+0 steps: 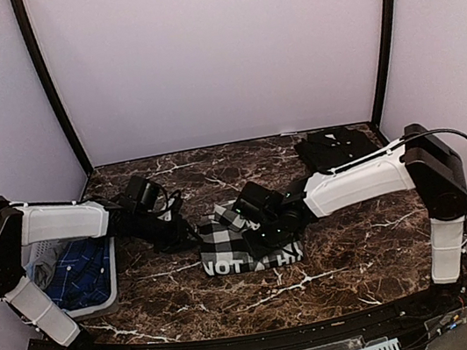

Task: Fold and stack the long sleeve shirts
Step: Smooth out the square-folded shirt at the center of the board.

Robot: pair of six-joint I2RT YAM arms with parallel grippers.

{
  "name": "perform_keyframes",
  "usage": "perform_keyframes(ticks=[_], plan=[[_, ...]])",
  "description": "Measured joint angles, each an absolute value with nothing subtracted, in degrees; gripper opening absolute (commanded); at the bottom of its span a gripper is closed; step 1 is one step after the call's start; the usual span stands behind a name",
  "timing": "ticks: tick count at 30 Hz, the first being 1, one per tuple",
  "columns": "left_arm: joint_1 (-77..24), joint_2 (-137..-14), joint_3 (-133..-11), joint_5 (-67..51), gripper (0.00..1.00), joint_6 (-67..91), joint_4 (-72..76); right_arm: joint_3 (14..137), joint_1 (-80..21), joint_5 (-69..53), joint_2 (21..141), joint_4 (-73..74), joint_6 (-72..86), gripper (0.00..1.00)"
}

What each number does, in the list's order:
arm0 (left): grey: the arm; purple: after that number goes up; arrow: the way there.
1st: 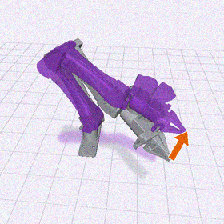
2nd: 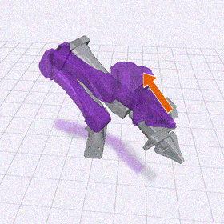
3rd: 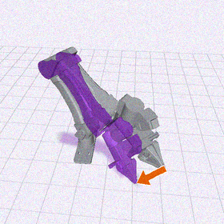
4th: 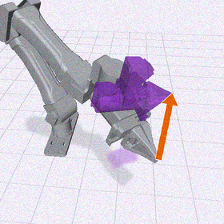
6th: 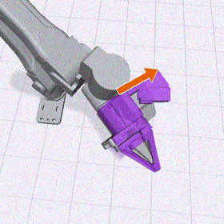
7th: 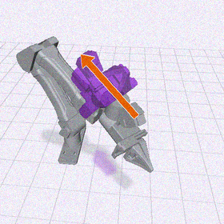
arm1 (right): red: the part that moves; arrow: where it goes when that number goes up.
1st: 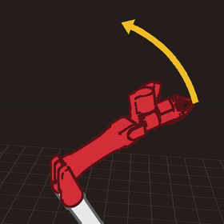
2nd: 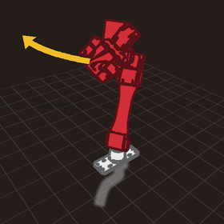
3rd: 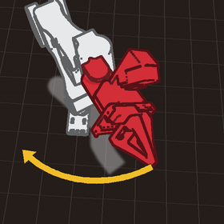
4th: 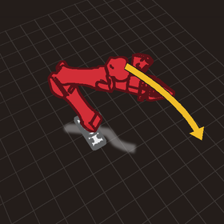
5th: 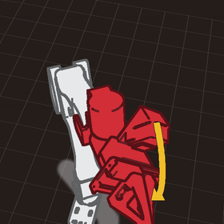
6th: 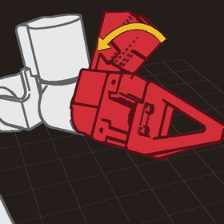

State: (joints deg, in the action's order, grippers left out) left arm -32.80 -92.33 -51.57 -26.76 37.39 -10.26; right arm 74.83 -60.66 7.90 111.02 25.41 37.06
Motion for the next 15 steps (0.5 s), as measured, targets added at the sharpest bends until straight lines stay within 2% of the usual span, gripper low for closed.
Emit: perform_keyframes(ticks=[4, 10, 15], plan=[[-32.82, -92.33, -50.72, -27.94, 0.30, 37.67, -9.50, 74.83, -60.66, 8.08, 109.36, 26.13, 37.30, 0.42], [-34.37, -92.03, -49.78, -29.91, 0.28, 37.89, -7.20, 74.52, -60.51, 9.10, 104.27, 26.87, 37.69, 0.39], [-35.14, -91.92, -48.47, -30.22, 0.28, 38.33, -5.91, 67.68, -59.79, 9.50, 98.56, 25.43, 39.66, 0.36]])
